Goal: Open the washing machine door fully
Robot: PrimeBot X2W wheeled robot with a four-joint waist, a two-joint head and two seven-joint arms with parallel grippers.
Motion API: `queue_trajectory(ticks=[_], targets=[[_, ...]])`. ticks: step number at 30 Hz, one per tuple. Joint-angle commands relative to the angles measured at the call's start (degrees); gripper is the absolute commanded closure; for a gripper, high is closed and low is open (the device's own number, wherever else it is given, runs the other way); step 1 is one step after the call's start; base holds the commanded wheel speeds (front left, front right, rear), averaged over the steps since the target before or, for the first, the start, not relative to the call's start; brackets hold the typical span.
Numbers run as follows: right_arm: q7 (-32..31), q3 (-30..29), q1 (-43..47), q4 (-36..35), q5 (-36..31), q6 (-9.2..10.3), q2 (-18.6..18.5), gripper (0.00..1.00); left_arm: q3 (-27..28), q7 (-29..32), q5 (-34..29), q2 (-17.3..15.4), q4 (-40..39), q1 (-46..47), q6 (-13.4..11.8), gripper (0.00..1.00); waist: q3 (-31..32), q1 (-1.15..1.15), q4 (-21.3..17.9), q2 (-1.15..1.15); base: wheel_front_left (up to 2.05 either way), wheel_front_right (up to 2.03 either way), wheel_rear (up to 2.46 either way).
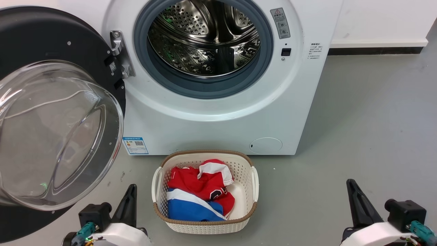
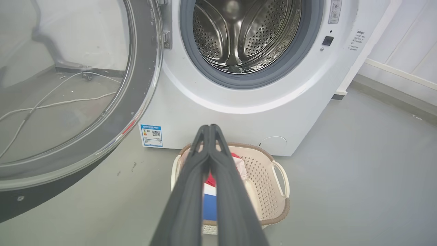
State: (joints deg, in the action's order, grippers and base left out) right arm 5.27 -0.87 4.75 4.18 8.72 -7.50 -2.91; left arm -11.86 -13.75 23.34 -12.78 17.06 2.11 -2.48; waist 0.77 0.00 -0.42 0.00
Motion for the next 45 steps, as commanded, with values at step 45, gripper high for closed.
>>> queue_trajectory(ticks=[45], targets=[[-4.9, -1.5, -6.5, 4.6, 44.8, 0.00, -1.2, 1.00, 9.8, 10.4, 35.8, 4.9, -2.2, 3.0, 5.4, 1.00, -0.4, 0.00, 0.2, 0.00, 0.00, 0.00, 0.00]])
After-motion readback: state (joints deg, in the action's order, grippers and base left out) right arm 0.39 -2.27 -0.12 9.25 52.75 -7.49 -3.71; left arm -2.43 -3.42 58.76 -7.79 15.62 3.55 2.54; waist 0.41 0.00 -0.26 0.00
